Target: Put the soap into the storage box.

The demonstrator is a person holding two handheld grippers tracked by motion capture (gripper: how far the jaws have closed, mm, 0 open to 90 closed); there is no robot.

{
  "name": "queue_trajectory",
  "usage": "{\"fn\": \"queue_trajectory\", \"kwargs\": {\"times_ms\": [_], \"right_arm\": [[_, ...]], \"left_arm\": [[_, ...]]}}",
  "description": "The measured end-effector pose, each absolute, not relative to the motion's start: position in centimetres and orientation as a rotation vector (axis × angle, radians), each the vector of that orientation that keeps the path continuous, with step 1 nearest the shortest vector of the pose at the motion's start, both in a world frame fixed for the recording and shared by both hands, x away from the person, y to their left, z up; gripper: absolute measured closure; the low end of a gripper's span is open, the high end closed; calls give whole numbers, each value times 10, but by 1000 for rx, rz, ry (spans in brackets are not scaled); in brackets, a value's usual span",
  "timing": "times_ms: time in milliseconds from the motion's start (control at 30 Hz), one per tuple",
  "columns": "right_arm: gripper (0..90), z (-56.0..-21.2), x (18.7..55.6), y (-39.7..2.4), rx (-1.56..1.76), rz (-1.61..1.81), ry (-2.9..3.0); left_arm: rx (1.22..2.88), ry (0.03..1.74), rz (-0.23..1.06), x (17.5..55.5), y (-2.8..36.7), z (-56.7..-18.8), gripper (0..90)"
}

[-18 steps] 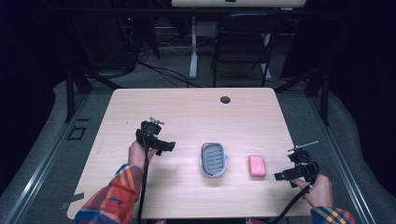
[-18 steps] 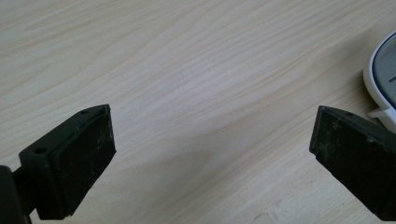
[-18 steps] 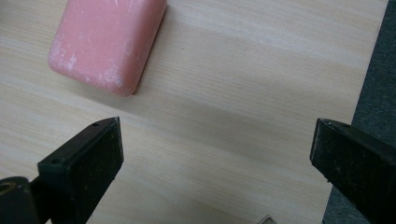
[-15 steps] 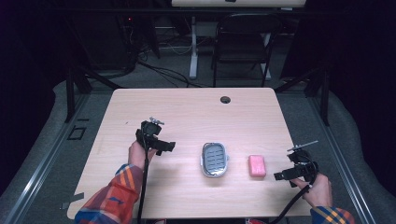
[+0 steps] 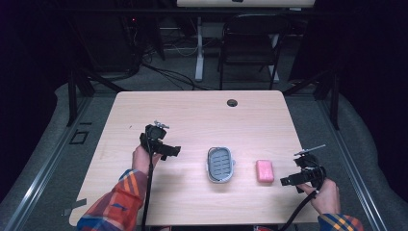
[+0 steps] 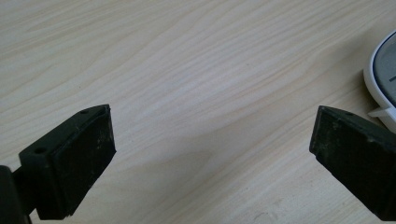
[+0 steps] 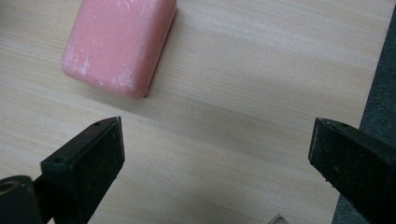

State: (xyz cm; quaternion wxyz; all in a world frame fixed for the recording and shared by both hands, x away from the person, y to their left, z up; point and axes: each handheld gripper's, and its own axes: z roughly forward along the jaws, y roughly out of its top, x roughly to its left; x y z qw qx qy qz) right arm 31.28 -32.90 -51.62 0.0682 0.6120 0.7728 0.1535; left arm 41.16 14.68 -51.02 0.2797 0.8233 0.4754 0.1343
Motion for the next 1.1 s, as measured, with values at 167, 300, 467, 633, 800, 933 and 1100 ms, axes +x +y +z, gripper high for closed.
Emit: {"fn": "queue_trajectory", "kwargs": {"times_ms": [167, 300, 467, 633, 800, 933, 1100], "right_arm": [[35, -514, 313, -327, 1854, 475, 2320], [35, -512, 314, -325, 1852, 475, 2319], [42, -511, 316, -321, 1850, 474, 2321], [35, -509, 319, -318, 1865, 496, 2306], [13, -506, 321, -311, 1857, 514, 2314], [0, -504, 324, -304, 1849, 517, 2324], [0, -504, 327, -295, 1847, 543, 2318]], "left_arm": [[2205, 1278, 362, 411, 145, -511, 0], [2206, 1277, 364, 411, 145, -511, 0], [2208, 1278, 364, 411, 145, -511, 0], [2211, 1275, 364, 412, 145, -511, 0], [2215, 1272, 365, 412, 144, -511, 0], [2216, 1268, 365, 412, 144, -511, 0], [2216, 1264, 364, 411, 144, -511, 0]]}}
